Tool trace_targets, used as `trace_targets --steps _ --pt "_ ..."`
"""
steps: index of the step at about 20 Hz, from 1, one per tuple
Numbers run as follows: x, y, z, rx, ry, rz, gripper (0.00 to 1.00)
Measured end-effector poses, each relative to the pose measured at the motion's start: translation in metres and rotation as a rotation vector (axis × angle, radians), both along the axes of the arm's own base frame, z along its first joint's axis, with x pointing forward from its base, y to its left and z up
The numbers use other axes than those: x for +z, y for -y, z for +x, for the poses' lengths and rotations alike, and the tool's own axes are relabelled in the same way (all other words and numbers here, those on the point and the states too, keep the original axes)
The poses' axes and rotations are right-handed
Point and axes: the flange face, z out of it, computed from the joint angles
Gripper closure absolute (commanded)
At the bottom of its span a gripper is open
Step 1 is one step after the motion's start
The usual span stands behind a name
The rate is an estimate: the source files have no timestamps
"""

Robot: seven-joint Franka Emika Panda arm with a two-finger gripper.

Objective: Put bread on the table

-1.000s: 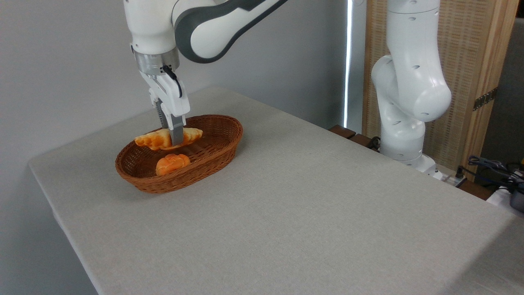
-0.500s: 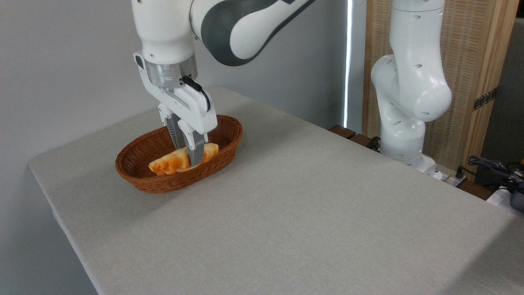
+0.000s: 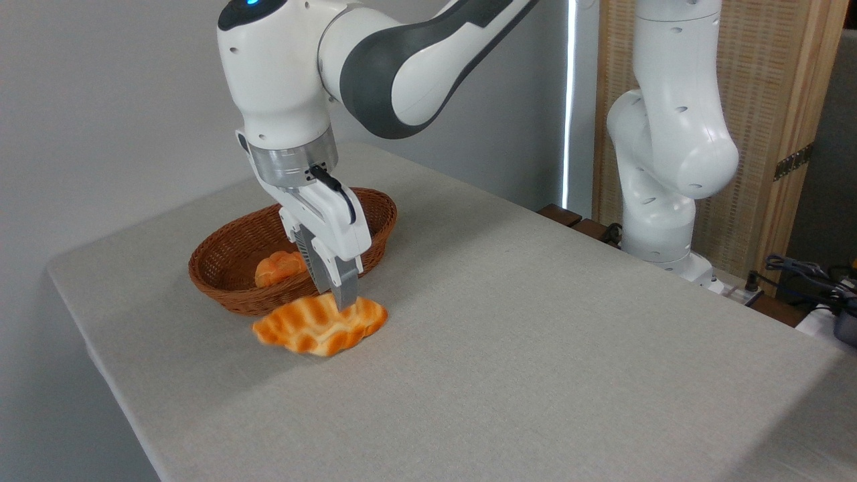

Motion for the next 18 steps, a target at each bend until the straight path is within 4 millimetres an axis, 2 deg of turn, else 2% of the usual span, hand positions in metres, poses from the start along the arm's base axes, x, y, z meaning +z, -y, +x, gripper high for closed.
trace_targets --steps 3,5,10,13,18 --pt "0.001 0.000 0.000 -0.002 0.002 0.003 0.00" --pt "0.008 0.001 0.002 -0.003 0.017 0.000 0.00" --pt "0.064 0.007 0.011 -0.004 0.125 -0.023 0.00" --pt "0.083 0.008 0.015 0.041 0.171 -0.025 0.00" --pt "0.090 0.008 0.019 0.112 0.210 0.025 0.00"
